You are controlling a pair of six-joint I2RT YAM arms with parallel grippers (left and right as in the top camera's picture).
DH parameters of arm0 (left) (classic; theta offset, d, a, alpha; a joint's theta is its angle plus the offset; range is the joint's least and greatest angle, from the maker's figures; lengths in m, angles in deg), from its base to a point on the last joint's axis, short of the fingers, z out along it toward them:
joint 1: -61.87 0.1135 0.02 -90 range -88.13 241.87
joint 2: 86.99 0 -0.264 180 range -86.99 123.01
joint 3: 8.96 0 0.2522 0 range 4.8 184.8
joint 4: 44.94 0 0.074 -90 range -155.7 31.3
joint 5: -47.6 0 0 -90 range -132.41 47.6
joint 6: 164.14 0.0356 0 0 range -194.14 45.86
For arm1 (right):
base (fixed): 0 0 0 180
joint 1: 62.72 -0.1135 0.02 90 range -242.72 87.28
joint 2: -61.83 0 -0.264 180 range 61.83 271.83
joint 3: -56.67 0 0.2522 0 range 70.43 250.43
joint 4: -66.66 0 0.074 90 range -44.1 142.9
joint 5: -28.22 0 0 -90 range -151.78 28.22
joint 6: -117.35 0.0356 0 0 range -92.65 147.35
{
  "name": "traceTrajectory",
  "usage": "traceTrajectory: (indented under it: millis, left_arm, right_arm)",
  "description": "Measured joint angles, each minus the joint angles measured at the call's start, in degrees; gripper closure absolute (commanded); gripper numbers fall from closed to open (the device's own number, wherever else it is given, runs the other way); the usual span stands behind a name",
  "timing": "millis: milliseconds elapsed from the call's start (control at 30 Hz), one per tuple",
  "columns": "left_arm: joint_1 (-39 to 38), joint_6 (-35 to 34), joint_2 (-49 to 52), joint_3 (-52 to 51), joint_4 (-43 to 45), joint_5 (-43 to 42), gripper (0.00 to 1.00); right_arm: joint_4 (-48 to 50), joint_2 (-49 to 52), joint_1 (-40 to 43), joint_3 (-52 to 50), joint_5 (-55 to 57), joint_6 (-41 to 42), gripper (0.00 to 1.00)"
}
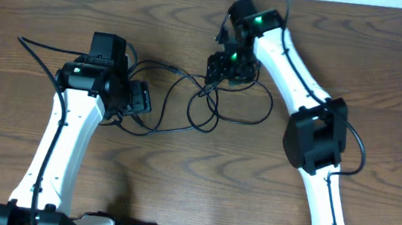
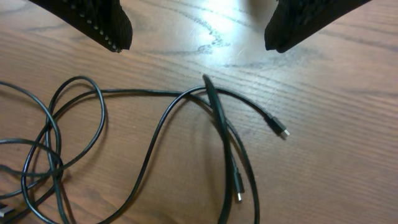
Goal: Untangle cables
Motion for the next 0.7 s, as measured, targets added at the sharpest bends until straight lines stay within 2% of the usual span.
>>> traceTrajectory:
  millis: [100, 167, 200, 367, 567, 700]
  left_arm:
    - [0.0, -0.4, 1.1, 0.0, 1.8, -0.9, 0.26]
    - [0.0, -0.5, 1.4, 0.0, 3.3, -1.8, 0.26]
    - [0.0, -0.6, 1.4, 0.0, 4.2, -2.3, 0.26]
    - [0.0, -0.5, 1.4, 0.0, 9.5, -6.2, 0.26]
    - [0.0, 2.6, 1.4, 0.1, 21.4, -18.0, 0.26]
    - [0.0, 3.2, 1.4, 0.2, 28.6, -25.9, 0.25]
  right_arm:
    - [0.7, 2.0, -1.0, -0.3, 0.6, 2.1, 0.59]
    - [1.3, 2.8, -1.4, -0.3, 1.1, 2.7, 0.88]
    - [1.9, 3.2, -1.5, -0.4, 1.3, 2.6, 0.97]
    - [4.2, 3.7, -1.3, 0.5, 1.6, 3.1, 0.99]
    - [1.1, 2.3, 2.5, 11.8, -3.4, -2.3, 0.99]
    - [-1.0, -2.9, 5.4, 18.9, -7.3, -5.0, 0.99]
